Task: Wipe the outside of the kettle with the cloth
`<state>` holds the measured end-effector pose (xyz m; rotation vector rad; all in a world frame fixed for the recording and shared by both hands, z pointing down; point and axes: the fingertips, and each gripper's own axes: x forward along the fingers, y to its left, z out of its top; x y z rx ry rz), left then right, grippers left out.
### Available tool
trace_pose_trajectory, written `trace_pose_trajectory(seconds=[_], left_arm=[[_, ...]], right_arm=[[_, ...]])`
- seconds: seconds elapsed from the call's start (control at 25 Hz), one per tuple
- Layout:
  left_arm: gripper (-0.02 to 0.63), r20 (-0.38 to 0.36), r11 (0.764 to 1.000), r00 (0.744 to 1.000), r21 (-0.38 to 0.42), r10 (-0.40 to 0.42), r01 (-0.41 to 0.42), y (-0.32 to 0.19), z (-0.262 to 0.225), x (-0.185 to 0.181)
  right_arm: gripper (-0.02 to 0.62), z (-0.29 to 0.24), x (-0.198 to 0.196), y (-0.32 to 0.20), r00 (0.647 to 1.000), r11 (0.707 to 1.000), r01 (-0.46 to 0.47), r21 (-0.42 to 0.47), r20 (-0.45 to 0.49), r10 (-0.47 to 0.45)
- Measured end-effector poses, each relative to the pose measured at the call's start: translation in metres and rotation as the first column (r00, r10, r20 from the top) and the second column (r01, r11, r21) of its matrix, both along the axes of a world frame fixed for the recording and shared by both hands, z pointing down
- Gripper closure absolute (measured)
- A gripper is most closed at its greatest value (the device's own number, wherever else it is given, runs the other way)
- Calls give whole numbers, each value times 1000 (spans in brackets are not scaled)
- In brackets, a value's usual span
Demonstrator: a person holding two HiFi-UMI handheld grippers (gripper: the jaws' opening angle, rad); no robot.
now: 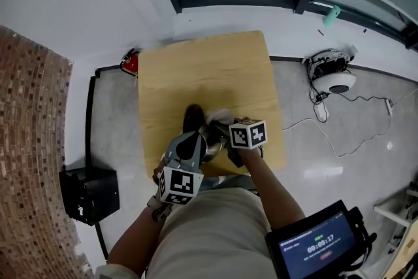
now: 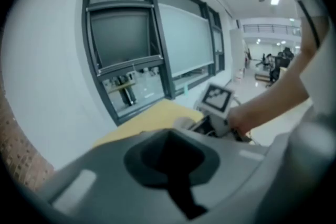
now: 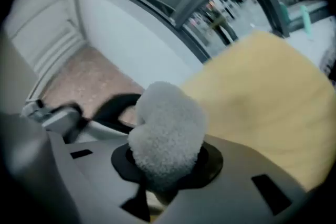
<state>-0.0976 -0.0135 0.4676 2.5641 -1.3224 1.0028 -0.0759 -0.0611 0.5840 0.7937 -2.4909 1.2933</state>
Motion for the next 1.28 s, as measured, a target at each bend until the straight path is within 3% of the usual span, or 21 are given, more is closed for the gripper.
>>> trace_pose_trajectory(seconds=[0.08, 0.12, 0.16, 0.24, 0.28, 0.36, 0.4, 0.44, 0.52, 0.56, 0.68, 0.72, 0.8, 0.84, 0.88, 0.96, 1.04, 1.08, 1.16, 1.28], left_arm=[[609, -3, 1000, 1000, -1, -9, 9, 2, -4, 0], [609, -4, 1000, 1000, -2, -11, 11, 2, -5, -1], [609, -3, 1000, 1000, -4, -9, 9, 2, -3, -2], [609, -6, 1000, 1000, -7, -2, 2, 0, 0, -3], [609, -11, 1000, 1000, -9, -1, 0, -1, 1, -3], [609, -21, 1000, 1000, -7, -7, 7, -1, -1, -3], [609, -20, 1000, 1000, -3, -12, 12, 2, -3, -4], [609, -12, 1000, 1000, 3, -14, 14, 4, -4, -6], [609, 2, 1000, 1000, 13, -13, 13, 4, 0, -7], [609, 3, 1000, 1000, 13, -12, 12, 1, 3, -6], [609, 14, 1000, 1000, 14, -25, 24, -6, 7, -7], [609, 10, 1000, 1000, 12, -29, 29, -7, 6, -9], [609, -69, 995, 993, -38, -98, 96, -8, 5, -24], [608, -139, 979, 971, -84, -195, 184, -9, 7, -41], [609, -201, 949, 929, -132, -310, 287, -9, 10, -61], [609, -272, 874, 833, -218, -482, 435, -7, 25, -94], [615, -355, 819, 740, -304, -571, 486, -5, 37, -108], [615, -413, 803, 689, -342, -595, 489, -4, 39, -109], [617, -518, 792, 599, -383, -610, 476, -4, 36, -101], [618, -581, 770, 509, -415, -635, 486, -1, 31, -89]], right_arm=[[488, -63, -12, 9, 992, 986, 24, 166, 117, -43], [488, -66, -14, 9, 991, 982, 19, 189, 127, -44], [488, -44, -10, 6, 994, 992, -3, 127, 106, -11], [488, 9, 0, 0, 996, 995, -48, -85, 70, 54], [488, 0, 0, 1, 992, 994, -33, -106, 117, 45], [488, -58, -5, 11, 958, 1000, 28, -3, 285, -26], [488, -66, -6, 13, 950, 999, 31, 10, 312, -32], [488, -45, -3, 13, 963, 999, 8, -36, 269, 2], [488, 33, 7, 10, 991, 977, -68, -203, 97, 89], [488, 49, 11, 9, 991, 965, -85, -250, 77, 107], [488, -12, 17, 15, 943, 973, -52, -223, 309, 121], [488, -23, 22, 21, 931, 968, -67, -241, 333, 147], [486, 0, 37, 42, 960, 932, -138, -335, 187, 209], [486, 14, 41, 59, 972, 911, -153, -383, 109, 209], [486, 19, 40, 77, 976, 894, -140, -426, 90, 196], [486, 10, 30, 102, 964, 862, -88, -498, 175, 200], [486, 6, 22, 105, 936, 835, -89, -542, 242, 257], [486, 8, 21, 99, 919, 823, -112, -558, 256, 299], [486, 14, 27, 79, 866, 789, -176, -588, 289, 409], [486, 16, 36, 36, 781, 766, -248, -594, 345, 520]])
